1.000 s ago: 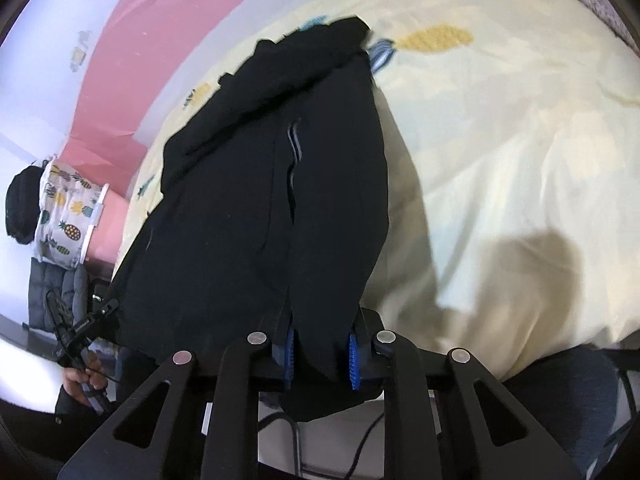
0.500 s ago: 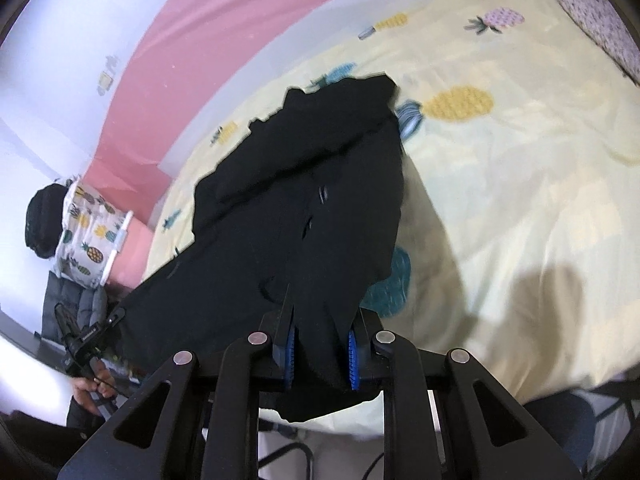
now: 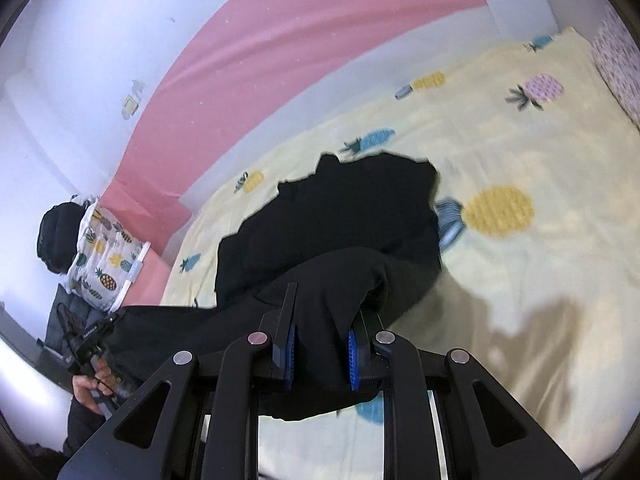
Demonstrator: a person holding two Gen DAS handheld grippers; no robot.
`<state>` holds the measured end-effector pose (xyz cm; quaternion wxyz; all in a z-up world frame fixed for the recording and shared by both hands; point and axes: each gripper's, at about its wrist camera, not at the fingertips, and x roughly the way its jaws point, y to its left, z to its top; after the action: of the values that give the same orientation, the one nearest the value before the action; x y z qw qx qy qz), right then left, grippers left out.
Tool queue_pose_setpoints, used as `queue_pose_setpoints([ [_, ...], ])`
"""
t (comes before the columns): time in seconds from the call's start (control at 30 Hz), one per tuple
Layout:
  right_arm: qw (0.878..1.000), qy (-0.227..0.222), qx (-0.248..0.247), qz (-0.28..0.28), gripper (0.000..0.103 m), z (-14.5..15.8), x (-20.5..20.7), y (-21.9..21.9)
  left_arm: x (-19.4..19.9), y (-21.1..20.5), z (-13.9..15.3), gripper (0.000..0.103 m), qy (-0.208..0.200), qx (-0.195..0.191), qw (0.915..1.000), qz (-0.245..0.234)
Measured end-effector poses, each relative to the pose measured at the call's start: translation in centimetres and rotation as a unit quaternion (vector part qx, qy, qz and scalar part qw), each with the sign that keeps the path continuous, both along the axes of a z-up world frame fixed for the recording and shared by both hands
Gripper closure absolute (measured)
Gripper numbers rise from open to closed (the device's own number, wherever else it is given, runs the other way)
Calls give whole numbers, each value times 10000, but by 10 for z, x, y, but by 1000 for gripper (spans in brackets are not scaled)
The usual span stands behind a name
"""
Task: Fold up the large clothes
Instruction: 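Lift the held hem with both tools and carry it toward the collar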
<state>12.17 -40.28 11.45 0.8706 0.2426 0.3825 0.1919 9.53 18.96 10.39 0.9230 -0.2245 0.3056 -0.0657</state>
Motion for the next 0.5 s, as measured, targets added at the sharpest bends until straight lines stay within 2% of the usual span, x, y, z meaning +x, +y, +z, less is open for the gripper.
queue_pose_setpoints([
  [0.2, 9999, -112, -59, -80, 84, 14, 47, 6, 52, -5, 16, 89, -84, 50, 9999, 27],
  [0.5, 9998, 6, -63, -204, 84, 14, 131, 17, 138, -11, 14, 89, 87, 213, 9997, 77],
])
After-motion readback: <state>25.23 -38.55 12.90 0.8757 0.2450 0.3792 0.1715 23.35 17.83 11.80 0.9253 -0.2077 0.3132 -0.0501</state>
